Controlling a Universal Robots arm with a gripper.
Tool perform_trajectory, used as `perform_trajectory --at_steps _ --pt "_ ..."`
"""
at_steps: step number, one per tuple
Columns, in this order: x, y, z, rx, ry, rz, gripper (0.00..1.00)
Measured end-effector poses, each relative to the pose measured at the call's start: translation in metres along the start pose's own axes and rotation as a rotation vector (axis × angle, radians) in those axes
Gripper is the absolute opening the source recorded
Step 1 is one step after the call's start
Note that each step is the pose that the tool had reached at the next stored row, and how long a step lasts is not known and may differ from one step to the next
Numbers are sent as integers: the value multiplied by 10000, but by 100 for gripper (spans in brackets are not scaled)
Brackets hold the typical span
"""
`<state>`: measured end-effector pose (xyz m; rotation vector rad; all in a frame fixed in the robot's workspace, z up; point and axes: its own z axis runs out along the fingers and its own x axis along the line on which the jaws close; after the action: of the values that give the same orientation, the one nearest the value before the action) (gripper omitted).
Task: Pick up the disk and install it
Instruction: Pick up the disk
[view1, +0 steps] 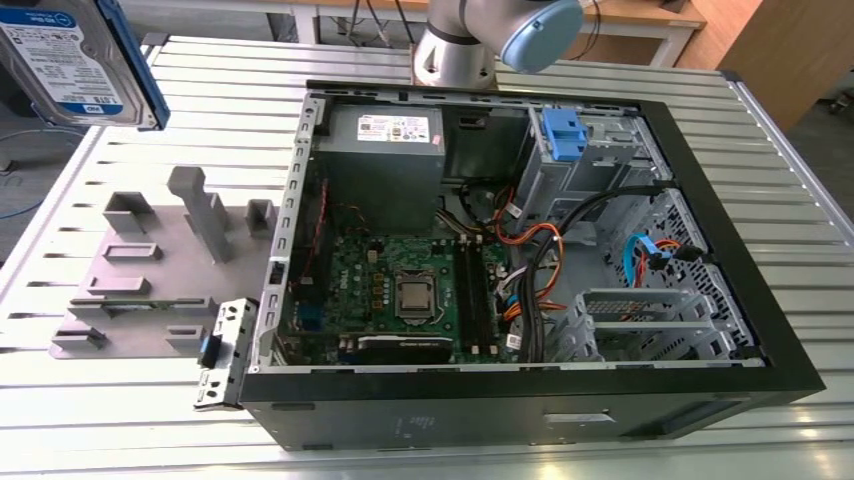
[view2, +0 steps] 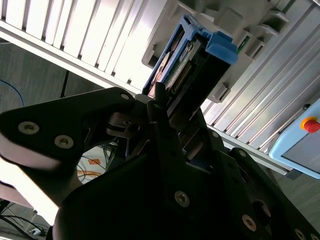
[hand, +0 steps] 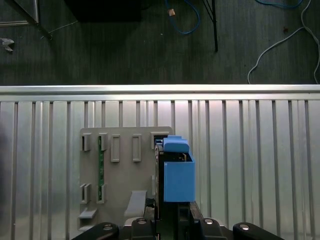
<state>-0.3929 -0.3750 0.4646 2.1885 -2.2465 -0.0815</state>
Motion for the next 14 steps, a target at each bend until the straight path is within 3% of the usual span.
perform_trajectory --at_steps 8,14 --pt "-1 1 -18 0 0 0 35" --pt "-4 5 -120 1 0 0 35"
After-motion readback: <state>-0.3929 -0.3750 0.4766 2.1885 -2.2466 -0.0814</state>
